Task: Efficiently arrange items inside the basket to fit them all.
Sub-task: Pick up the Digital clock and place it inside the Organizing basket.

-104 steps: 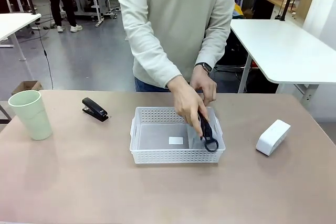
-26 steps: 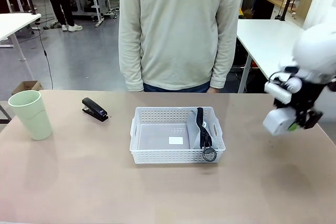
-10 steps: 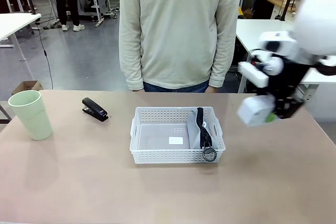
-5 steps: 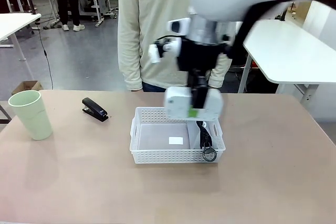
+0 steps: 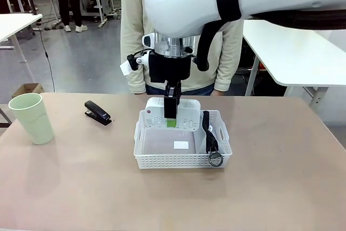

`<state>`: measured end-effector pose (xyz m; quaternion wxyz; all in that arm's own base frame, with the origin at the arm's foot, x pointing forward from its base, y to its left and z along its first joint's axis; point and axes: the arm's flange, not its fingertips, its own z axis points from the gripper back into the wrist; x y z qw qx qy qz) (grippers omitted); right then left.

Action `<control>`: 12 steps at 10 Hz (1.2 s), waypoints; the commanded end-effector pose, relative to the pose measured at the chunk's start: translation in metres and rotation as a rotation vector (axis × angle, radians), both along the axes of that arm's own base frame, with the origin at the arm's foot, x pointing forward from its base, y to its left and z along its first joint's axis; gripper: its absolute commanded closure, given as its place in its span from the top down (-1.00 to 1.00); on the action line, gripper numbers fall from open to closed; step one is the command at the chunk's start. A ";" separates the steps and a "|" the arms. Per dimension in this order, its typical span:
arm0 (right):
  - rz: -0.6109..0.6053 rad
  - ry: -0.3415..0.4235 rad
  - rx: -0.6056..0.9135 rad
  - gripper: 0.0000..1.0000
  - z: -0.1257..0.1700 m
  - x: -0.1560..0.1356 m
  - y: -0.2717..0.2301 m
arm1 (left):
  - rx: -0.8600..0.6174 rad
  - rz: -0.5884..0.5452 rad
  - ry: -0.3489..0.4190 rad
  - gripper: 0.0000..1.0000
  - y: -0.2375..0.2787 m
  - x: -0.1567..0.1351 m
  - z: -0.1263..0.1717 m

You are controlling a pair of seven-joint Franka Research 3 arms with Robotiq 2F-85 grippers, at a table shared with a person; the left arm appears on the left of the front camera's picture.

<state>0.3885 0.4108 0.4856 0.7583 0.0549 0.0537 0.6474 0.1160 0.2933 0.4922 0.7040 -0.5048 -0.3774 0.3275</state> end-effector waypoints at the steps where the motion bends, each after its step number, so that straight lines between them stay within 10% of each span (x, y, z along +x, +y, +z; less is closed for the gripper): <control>1: -0.140 -0.047 -0.137 0.08 -0.003 -0.003 0.003 | 0.010 0.006 -0.028 1.00 0.001 -0.008 0.002; 12: 0.191 -0.081 0.032 0.08 -0.131 0.081 -0.012 | 0.010 0.006 -0.028 1.00 0.001 -0.008 0.002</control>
